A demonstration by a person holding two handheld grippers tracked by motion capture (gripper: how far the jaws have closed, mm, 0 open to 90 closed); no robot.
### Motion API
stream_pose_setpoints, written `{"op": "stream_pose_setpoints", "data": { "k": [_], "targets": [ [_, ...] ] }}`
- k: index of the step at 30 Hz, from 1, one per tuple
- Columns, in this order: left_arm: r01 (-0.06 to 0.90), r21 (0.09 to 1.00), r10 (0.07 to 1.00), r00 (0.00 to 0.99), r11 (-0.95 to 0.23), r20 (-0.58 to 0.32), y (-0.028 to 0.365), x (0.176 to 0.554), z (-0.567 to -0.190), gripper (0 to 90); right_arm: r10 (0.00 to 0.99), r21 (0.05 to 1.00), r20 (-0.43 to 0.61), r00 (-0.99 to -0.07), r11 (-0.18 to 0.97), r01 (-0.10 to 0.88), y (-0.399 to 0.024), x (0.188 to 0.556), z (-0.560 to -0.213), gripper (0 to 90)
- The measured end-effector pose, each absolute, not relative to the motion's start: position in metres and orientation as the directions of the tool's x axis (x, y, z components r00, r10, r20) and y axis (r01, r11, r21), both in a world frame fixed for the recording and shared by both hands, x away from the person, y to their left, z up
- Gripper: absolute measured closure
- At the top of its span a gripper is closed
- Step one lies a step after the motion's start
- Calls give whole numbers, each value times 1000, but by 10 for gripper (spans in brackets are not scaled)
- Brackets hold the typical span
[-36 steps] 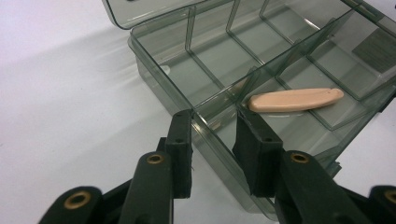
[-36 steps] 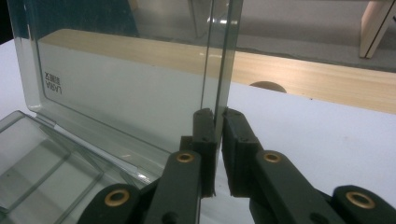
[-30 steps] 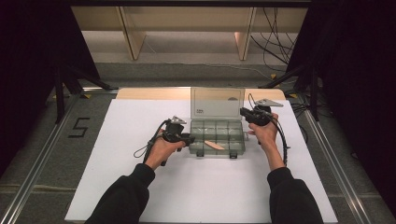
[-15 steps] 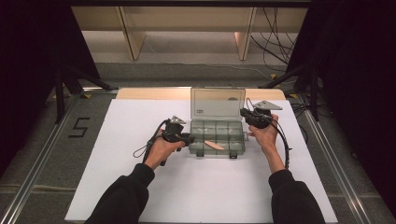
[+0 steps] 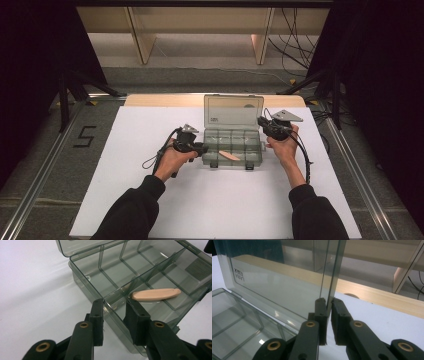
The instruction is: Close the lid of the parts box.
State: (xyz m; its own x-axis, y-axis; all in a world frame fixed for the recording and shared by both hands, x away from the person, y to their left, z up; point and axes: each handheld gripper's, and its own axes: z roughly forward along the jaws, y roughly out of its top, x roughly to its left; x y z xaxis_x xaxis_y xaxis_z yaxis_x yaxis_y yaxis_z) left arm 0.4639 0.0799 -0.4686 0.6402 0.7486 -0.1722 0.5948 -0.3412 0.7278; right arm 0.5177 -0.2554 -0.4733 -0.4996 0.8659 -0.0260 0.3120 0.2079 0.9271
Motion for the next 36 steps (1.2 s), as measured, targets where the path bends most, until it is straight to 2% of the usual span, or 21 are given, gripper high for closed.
{"op": "stream_pose_setpoints", "data": {
  "k": [16, 22, 29, 33, 36],
  "targets": [
    [585, 728, 735, 657, -358, -167, 81, 464, -469, 672, 862, 933, -44, -505, 216, 288, -255, 514, -476, 839],
    [580, 732, 738, 656, -359, -158, 81, 465, -469, 640, 861, 939, -53, -507, 215, 268, -256, 514, -477, 839],
    [563, 768, 772, 618, -304, -147, 96, 468, -457, 445, 859, 937, -51, -509, 218, 274, -256, 513, -477, 838],
    [564, 795, 798, 574, -225, -181, 106, 472, -444, 356, 859, 934, -52, -509, 222, 279, -256, 513, -477, 838],
    [551, 814, 794, 572, -185, -207, 110, 474, -431, 335, 861, 938, -53, -505, 217, 271, -255, 513, -478, 838]
  ]
}}
